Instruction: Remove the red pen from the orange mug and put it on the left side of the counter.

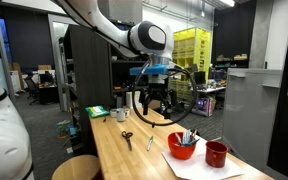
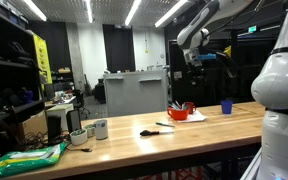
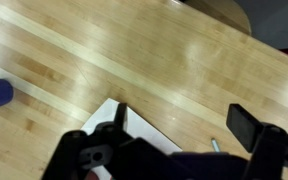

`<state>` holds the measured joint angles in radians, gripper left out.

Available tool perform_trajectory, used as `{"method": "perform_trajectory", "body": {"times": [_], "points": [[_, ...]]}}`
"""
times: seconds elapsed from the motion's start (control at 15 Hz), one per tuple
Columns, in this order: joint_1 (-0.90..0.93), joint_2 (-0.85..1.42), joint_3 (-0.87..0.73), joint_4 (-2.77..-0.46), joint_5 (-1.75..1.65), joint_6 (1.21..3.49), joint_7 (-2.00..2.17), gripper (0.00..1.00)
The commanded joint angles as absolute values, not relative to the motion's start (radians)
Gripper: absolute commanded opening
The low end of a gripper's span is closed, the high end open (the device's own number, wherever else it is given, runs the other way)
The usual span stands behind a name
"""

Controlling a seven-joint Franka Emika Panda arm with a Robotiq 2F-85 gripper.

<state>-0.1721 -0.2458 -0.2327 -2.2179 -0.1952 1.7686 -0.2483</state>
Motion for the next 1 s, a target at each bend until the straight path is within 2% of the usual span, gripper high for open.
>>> {"method": "perform_trajectory", "body": {"times": [0.0,0.4,0.47,0.93], "points": [[-0.181,-0.099,-0.259,-2.073,-0.109,1.736,-0.283,1.0],[-0.232,0.066,-0.274,-1.899,-0.064,1.787,-0.187,1.0],[-0.229,0.024,-0.263,-1.963,-0.069,1.79,-0.23,1.0],[-0.235,0.046,-0.258,-1.949,-0.07,1.791,-0.228,1.0]]}}
